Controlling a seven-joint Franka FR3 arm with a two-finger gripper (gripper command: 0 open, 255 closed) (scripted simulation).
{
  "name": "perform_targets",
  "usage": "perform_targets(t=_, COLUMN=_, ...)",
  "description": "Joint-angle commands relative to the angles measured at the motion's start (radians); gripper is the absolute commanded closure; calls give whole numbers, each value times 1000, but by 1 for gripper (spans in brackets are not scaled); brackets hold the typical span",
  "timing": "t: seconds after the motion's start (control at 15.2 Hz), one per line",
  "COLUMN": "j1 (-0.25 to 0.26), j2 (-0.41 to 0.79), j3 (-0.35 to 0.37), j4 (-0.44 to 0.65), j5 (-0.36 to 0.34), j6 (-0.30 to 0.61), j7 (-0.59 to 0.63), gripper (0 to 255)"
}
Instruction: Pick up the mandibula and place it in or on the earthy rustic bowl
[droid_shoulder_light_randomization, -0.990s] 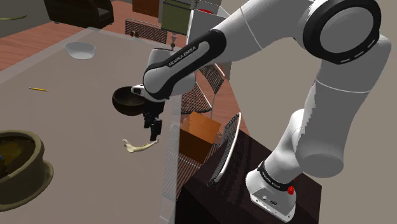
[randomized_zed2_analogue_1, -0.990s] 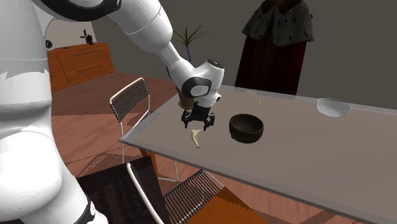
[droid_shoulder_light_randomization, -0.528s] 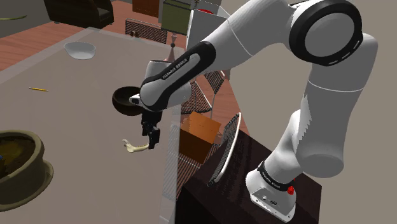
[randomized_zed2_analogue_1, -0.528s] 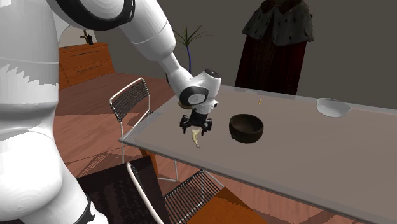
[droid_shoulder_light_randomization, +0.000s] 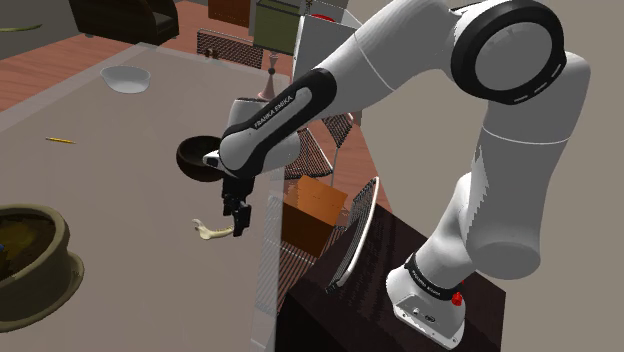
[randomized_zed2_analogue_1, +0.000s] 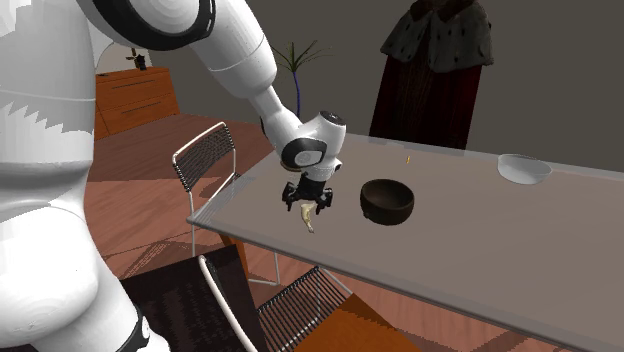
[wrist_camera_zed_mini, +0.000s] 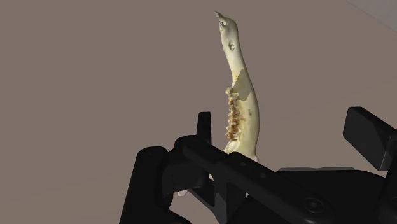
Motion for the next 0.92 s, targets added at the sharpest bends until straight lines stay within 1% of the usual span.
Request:
perform_targets(t=0.0, j1=0, j2=0, j3=0, j4=0, j5=0, j6=0, j7=0, gripper=255)
perform_targets(t=0.59, j1=0, j2=0, j3=0, j4=0, j5=0, j6=0, j7=0, gripper=255)
perform_targets(t=0.66, j1=0, j2=0, j3=0, j4=0, j5=0, j6=0, j7=0, gripper=0)
perform_targets(t=0.73, j1=89, j2=-34, j3=-29, j4=-75, j5=-87, j6=188, j7=100, gripper=0)
perform_targets(t=0.79, j1=210, j2=-46, j3=-105, j4=-132, j5=-221, j6=347, j7=245, gripper=0)
perform_targets(t=0.86, j1=218, j2=-31, j3=-110, j4=-127, j5=-209, j6=356, j7=236, gripper=0)
